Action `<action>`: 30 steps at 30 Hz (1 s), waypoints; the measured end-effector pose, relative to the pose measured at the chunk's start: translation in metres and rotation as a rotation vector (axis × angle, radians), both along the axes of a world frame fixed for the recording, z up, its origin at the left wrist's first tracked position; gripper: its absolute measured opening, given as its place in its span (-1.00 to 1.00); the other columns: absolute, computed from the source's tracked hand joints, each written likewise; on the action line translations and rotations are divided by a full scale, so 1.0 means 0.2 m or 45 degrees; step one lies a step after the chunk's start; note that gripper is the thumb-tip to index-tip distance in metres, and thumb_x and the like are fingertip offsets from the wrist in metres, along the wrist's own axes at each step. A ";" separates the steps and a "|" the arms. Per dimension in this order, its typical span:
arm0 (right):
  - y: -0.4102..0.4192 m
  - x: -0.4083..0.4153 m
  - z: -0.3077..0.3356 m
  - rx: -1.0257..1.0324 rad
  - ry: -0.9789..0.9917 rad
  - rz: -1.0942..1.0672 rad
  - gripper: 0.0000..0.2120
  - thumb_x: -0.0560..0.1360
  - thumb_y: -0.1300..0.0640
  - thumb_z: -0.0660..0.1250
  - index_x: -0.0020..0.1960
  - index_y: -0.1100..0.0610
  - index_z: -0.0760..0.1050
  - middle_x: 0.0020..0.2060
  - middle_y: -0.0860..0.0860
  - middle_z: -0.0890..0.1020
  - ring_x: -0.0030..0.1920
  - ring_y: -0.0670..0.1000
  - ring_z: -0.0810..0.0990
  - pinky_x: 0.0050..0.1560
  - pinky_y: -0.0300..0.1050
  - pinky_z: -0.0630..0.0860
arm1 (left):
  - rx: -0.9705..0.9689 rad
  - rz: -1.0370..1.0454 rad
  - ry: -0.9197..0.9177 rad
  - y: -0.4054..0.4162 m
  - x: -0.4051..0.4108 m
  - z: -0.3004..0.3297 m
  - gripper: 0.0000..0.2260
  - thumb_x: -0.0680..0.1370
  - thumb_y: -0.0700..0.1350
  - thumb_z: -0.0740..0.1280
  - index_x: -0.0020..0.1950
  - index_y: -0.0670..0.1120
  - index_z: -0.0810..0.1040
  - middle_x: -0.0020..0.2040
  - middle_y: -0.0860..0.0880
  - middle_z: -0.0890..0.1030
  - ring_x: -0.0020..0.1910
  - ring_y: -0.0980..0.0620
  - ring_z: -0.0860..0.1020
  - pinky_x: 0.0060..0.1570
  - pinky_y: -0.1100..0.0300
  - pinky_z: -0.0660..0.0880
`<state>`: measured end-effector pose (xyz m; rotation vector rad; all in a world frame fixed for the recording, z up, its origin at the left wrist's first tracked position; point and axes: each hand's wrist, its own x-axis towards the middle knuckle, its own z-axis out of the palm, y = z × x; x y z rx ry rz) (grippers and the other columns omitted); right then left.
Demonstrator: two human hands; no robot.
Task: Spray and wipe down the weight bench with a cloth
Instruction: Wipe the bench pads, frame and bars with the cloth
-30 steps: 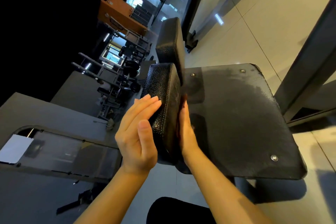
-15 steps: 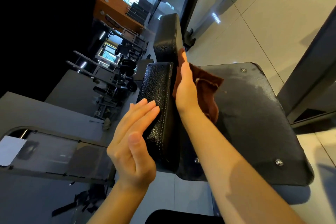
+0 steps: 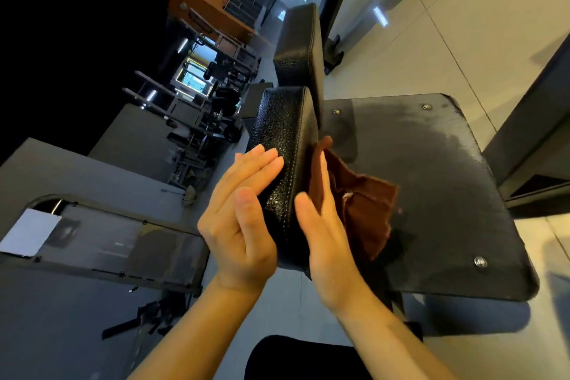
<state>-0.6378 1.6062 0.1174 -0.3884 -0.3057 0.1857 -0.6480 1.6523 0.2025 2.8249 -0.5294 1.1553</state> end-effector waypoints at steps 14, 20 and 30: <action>0.03 0.15 -0.02 -0.132 0.166 -0.046 -0.50 0.60 0.08 0.08 0.54 -0.08 0.17 0.47 -0.11 0.34 0.47 -0.14 0.28 0.50 0.05 0.21 | 0.028 0.010 0.005 0.00 0.01 0.00 -0.54 0.69 -0.03 -0.06 0.10 -0.26 0.55 0.13 -0.11 0.59 0.20 -0.13 0.57 0.24 -0.18 0.46; -0.01 0.37 0.07 -0.165 0.381 0.159 -0.44 0.48 -0.12 0.15 0.48 -0.09 0.31 0.35 -0.07 0.49 0.37 -0.05 0.43 0.43 0.11 0.30 | 0.045 0.044 0.022 0.00 0.01 0.01 -0.53 0.69 -0.04 -0.06 0.09 -0.29 0.56 0.12 -0.20 0.60 0.20 -0.16 0.57 0.22 -0.21 0.46; -0.08 -0.09 0.01 -0.074 0.154 0.090 -0.50 0.59 0.02 0.12 0.50 -0.13 0.12 0.50 -0.24 0.24 0.49 -0.23 0.18 0.52 0.00 0.16 | 0.047 0.105 0.031 0.00 0.00 0.01 -0.51 0.70 -0.02 -0.06 0.08 -0.29 0.57 0.11 -0.21 0.60 0.22 -0.16 0.56 0.24 -0.18 0.45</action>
